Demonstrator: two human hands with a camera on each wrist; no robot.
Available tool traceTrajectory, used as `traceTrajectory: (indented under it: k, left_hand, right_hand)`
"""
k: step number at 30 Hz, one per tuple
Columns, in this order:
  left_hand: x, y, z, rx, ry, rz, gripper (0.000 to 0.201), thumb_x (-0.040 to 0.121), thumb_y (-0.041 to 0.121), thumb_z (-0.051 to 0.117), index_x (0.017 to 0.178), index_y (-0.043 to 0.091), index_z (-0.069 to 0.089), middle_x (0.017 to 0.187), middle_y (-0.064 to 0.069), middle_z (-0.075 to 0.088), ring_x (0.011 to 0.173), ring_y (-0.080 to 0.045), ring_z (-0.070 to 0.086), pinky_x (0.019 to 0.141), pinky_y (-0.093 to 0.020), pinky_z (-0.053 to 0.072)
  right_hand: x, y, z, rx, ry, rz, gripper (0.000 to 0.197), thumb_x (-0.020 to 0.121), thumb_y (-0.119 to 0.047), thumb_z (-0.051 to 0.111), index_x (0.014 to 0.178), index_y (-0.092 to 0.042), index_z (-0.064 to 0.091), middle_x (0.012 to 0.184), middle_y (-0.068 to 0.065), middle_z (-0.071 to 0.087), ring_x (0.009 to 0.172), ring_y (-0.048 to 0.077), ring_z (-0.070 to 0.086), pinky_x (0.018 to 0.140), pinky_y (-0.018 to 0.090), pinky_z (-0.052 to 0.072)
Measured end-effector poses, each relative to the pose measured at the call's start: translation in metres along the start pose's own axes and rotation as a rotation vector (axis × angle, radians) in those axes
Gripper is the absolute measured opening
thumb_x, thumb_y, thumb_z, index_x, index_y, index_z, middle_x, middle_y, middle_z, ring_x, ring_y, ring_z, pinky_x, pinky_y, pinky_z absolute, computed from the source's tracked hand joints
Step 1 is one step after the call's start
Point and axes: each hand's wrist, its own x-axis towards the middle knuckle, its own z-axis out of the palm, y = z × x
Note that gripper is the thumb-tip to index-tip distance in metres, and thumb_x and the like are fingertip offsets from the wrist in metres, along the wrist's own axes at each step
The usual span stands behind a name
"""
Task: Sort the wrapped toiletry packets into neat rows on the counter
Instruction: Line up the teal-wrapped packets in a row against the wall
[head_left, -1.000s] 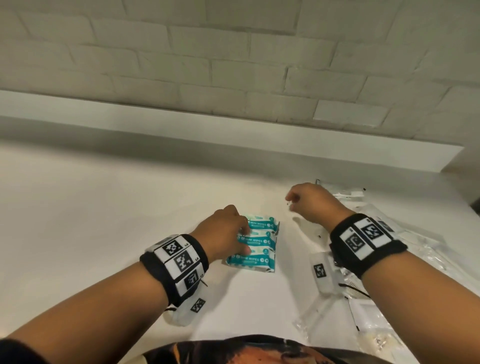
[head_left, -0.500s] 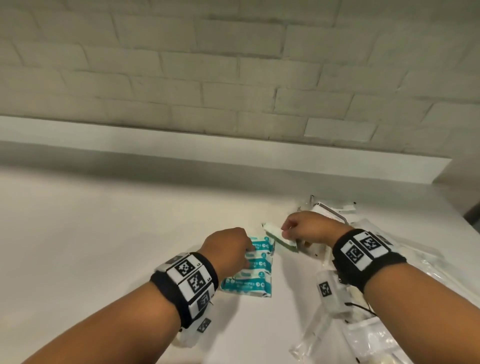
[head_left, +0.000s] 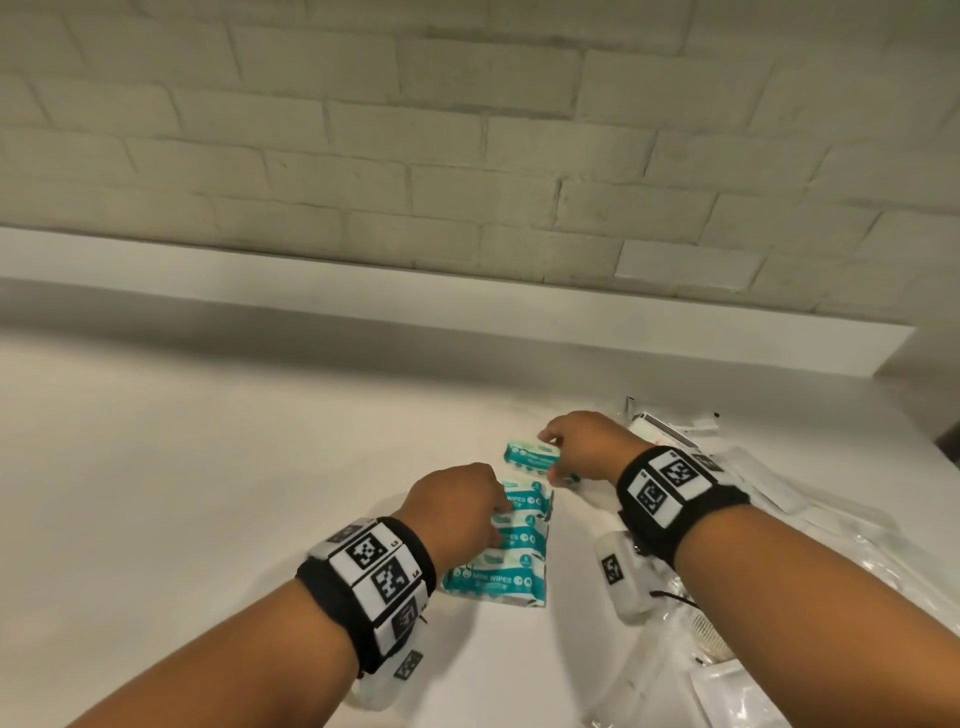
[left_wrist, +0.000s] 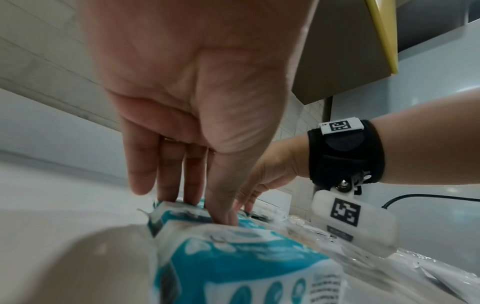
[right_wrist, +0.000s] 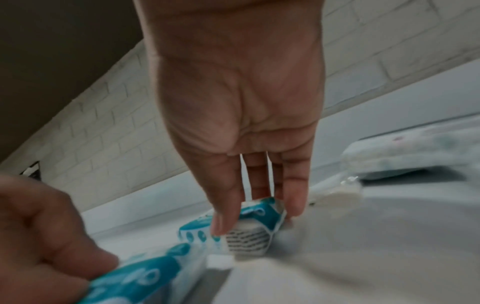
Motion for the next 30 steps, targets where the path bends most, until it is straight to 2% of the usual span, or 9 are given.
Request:
traceTrajectory:
  k: [6,9,12,15,18,20,23,27,30]
  left_hand:
    - [-0.003,0.001,-0.004,-0.001,-0.001,0.016,0.045,0.086,0.039,0.064,0.130,0.030,0.058,0.132,0.007,0.053,0.113,-0.018,0.056,0.091,-0.031,0.046]
    - [-0.004,-0.001,-0.006,0.031,-0.072,0.047,0.053,0.087,0.044,0.062,0.136,0.029,0.051,0.138,0.007,0.048,0.122,-0.017,0.050,0.099,-0.034,0.044]
    - [-0.005,0.002,-0.013,0.048,-0.111,0.095,0.069,0.085,0.048,0.062,0.146,0.029,0.036,0.153,0.008,0.031,0.136,-0.015,0.037,0.109,-0.036,0.037]
    - [-0.002,0.011,-0.016,0.130,-0.201,0.148,0.099,0.078,0.049,0.070,0.153,0.024,0.010,0.161,0.012,-0.003,0.148,-0.014,0.014,0.116,-0.036,0.025]
    - [0.004,0.016,-0.015,0.182,-0.295,0.148,0.115,0.074,0.047,0.076,0.153,0.019,-0.003,0.161,0.006,-0.014,0.149,-0.018,0.001,0.119,-0.039,0.019]
    - [0.006,0.015,-0.016,0.207,-0.320,0.143,0.116,0.074,0.049,0.075,0.153,0.018,-0.004,0.161,0.005,-0.014,0.149,-0.019,-0.001,0.120,-0.040,0.017]
    - [0.007,0.014,-0.016,0.227,-0.321,0.148,0.115,0.074,0.050,0.074,0.153,0.018,-0.003,0.161,0.005,-0.013,0.149,-0.018,-0.001,0.120,-0.041,0.018]
    - [0.009,0.013,-0.014,0.227,-0.323,0.150,0.116,0.074,0.051,0.074,0.153,0.019,-0.005,0.161,0.006,-0.014,0.149,-0.017,-0.001,0.120,-0.041,0.020]
    - [0.010,0.012,-0.015,0.228,-0.323,0.147,0.116,0.074,0.051,0.074,0.153,0.020,-0.005,0.160,0.008,-0.015,0.149,-0.017,-0.001,0.119,-0.042,0.021]
  right_hand:
    - [0.003,-0.011,-0.001,0.092,-0.014,-0.087,0.055,0.086,-0.004,0.064,0.137,-0.020,0.051,0.134,-0.002,0.058,0.118,0.016,0.055,0.096,0.026,0.043]
    - [-0.005,0.021,-0.017,0.208,0.202,0.003,0.041,0.088,-0.007,0.061,0.126,-0.023,0.058,0.126,0.001,0.061,0.106,0.017,0.058,0.080,0.021,0.046]
    - [-0.012,0.060,-0.027,0.047,0.345,0.157,0.035,0.084,-0.018,0.066,0.118,-0.021,0.060,0.121,0.006,0.055,0.109,0.026,0.055,0.089,0.032,0.047]
    - [-0.017,0.081,-0.014,-0.089,0.205,0.213,0.066,0.071,-0.032,0.080,0.128,-0.021,0.049,0.120,0.006,0.052,0.109,0.028,0.053,0.089,0.038,0.049]
    - [-0.017,0.087,-0.003,-0.224,0.188,0.187,0.080,0.070,-0.028,0.080,0.138,-0.020,0.038,0.127,0.004,0.048,0.112,0.027,0.049,0.088,0.038,0.048]
    - [-0.016,0.087,-0.006,-0.192,0.218,0.196,0.077,0.069,-0.026,0.080,0.135,-0.020,0.039,0.125,0.006,0.048,0.112,0.027,0.050,0.088,0.040,0.049]
    - [-0.015,0.087,-0.009,-0.118,0.143,0.227,0.073,0.070,-0.022,0.080,0.131,-0.019,0.040,0.120,0.008,0.051,0.107,0.028,0.054,0.087,0.041,0.051]
    - [-0.012,0.075,-0.020,0.094,0.231,0.193,0.048,0.073,-0.019,0.078,0.109,-0.017,0.046,0.100,0.006,0.063,0.084,0.021,0.061,0.069,0.034,0.052]
    - [-0.013,0.046,-0.029,0.363,0.036,0.085,0.033,0.077,-0.016,0.076,0.104,-0.015,0.056,0.094,0.007,0.068,0.069,0.016,0.061,0.056,0.026,0.048]
